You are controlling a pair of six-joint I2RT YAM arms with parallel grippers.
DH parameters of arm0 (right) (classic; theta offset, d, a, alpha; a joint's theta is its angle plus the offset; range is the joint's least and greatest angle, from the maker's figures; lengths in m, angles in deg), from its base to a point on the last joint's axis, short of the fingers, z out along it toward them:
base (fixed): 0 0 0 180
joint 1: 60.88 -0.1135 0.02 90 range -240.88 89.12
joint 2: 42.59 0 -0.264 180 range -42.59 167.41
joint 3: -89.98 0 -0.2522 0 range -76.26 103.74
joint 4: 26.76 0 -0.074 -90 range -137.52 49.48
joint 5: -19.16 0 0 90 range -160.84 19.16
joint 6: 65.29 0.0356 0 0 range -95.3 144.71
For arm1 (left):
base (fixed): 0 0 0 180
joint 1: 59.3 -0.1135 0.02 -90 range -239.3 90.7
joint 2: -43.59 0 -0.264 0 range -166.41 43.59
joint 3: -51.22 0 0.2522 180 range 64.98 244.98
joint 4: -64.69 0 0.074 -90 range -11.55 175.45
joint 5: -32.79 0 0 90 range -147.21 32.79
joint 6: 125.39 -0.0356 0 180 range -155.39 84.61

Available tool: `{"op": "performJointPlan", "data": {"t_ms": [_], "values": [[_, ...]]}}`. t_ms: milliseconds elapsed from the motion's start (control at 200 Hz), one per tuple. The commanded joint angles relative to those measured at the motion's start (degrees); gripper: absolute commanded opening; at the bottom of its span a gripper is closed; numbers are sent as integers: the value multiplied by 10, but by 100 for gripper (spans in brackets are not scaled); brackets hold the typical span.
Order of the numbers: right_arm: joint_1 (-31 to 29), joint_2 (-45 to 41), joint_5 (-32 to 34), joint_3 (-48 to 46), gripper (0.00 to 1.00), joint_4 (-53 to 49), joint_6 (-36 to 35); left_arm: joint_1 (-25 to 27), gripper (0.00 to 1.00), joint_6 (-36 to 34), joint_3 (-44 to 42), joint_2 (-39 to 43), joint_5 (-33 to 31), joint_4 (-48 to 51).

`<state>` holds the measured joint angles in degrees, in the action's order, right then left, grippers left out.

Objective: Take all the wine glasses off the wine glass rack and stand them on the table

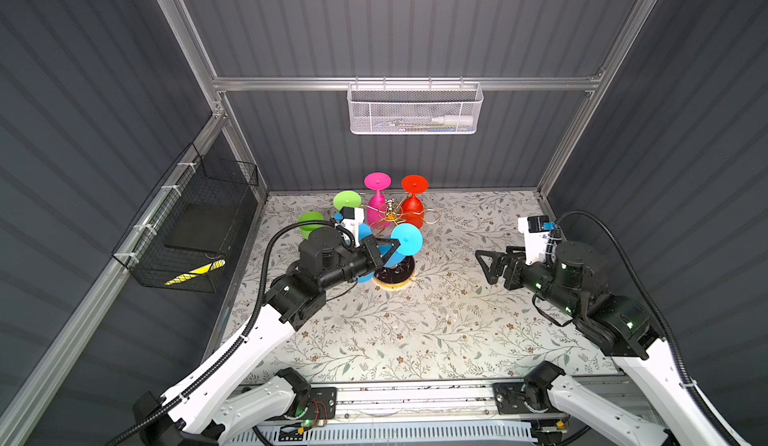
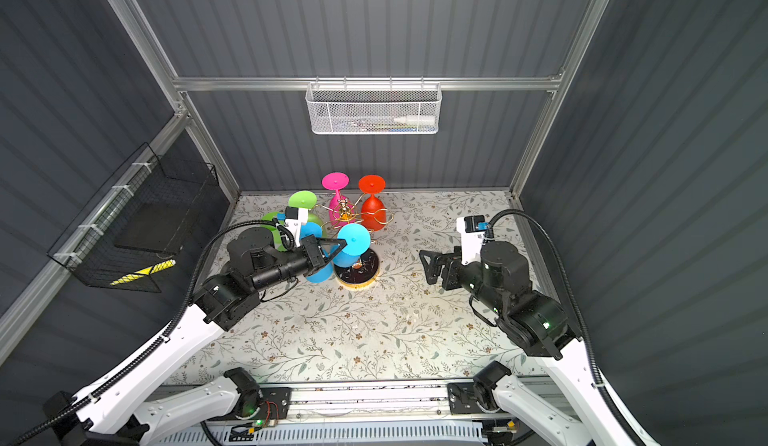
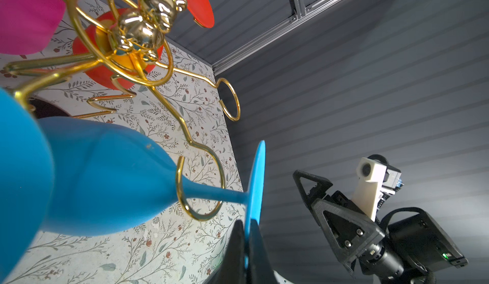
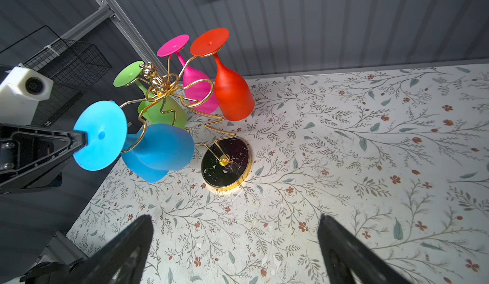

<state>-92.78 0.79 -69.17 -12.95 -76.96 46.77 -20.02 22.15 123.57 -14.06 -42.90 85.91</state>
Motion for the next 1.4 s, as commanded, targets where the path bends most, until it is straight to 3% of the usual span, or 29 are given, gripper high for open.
{"op": "performJointPlan", "data": {"t_ms": [0,1396], "values": [[2,-6,-2,-3,99,2,3,-1,0,12,-9,18,-24,-35],[4,-10,13,-8,99,-4,-13,-1,0,58,-25,-14,-110,-60]]}}
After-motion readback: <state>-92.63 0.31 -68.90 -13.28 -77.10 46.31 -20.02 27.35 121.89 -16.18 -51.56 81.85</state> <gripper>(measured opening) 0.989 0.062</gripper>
